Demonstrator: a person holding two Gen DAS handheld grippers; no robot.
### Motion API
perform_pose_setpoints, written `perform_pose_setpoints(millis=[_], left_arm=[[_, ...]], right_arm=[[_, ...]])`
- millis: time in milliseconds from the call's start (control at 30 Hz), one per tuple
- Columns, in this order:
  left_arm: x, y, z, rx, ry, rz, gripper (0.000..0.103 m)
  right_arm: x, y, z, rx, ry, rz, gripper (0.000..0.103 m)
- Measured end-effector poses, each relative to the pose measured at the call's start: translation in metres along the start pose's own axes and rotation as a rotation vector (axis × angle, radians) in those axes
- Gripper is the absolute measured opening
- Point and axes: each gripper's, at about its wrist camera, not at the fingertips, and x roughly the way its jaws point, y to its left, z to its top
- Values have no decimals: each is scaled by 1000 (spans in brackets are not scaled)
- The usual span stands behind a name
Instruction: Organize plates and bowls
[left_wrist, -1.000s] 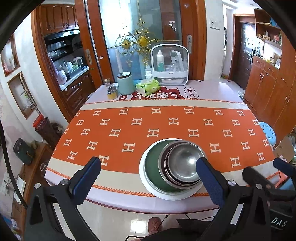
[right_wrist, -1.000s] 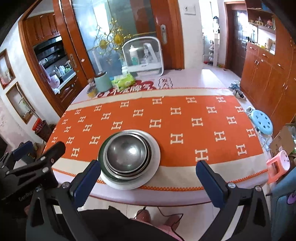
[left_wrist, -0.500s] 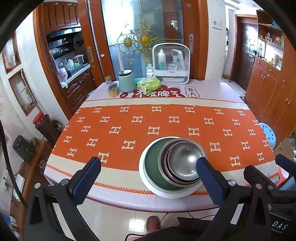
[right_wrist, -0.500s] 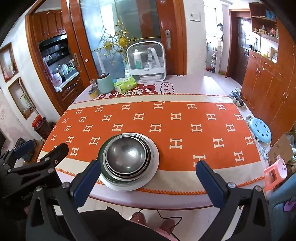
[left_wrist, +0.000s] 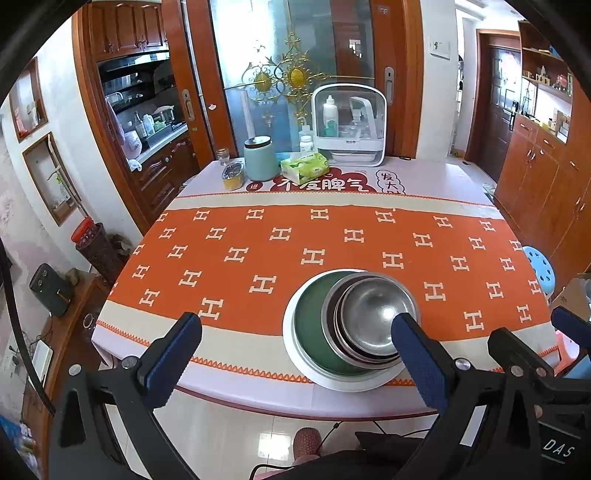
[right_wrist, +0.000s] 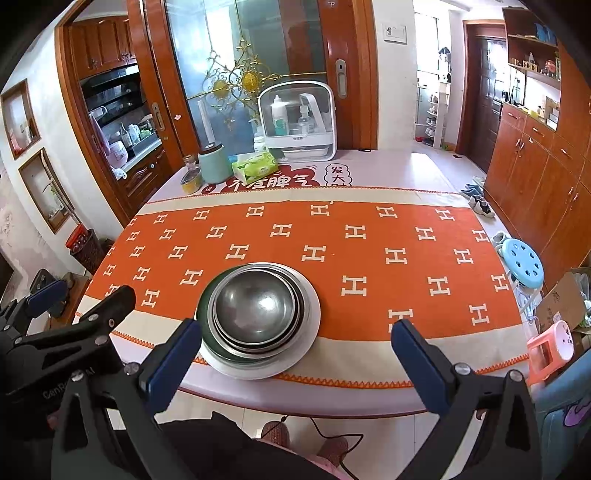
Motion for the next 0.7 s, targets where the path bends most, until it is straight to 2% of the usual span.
perform_pose_setpoints(millis=[700], left_arm=[[2, 0, -2, 9, 11, 0, 102]], right_arm=[[2, -3, -3, 13, 14, -14, 103]])
